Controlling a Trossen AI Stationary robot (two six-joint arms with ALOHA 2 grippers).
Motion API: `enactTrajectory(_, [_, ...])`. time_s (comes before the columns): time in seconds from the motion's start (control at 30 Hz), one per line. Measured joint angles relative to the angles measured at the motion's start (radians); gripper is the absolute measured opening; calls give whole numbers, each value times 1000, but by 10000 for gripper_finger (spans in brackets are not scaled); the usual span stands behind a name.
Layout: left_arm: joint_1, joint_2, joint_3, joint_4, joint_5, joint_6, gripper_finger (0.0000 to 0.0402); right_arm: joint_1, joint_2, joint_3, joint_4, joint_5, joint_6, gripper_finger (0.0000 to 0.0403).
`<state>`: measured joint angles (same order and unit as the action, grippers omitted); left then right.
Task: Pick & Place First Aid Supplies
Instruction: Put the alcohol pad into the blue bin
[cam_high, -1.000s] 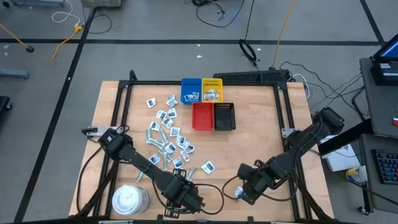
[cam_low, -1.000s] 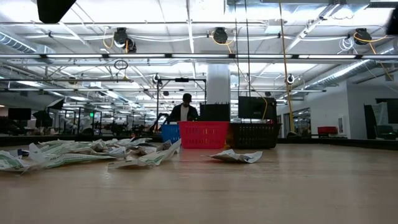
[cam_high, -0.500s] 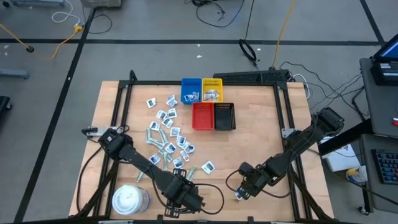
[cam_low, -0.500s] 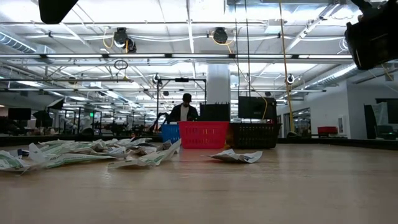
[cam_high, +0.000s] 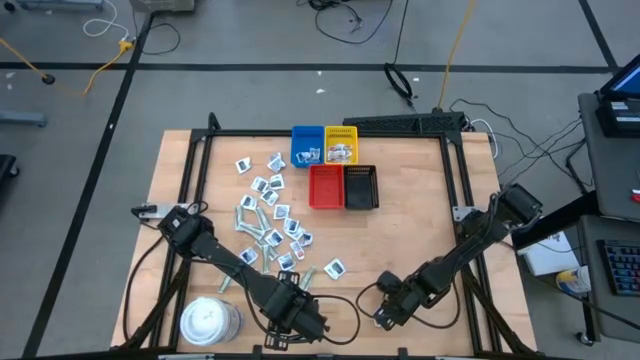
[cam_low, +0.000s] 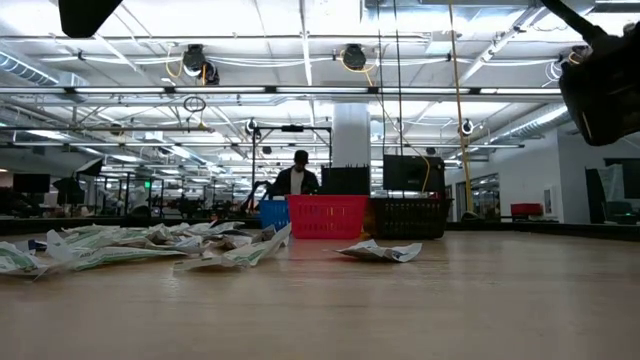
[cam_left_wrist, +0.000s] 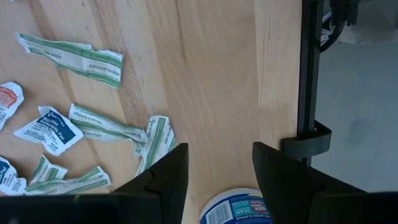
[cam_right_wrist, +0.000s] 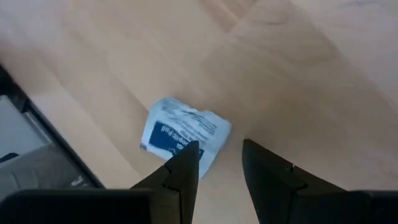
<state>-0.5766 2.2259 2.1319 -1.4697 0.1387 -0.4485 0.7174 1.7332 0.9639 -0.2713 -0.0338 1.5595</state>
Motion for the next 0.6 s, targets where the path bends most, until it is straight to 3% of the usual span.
enactTrajectory(0.4, [0, 0, 0, 0, -1, 24, 182, -10, 46, 15, -35, -20, 119, 109])
enactTrajectory(0.6, [3, 0, 0, 0, -6, 25, 182, -11, 48, 13, -50, -23, 144, 82])
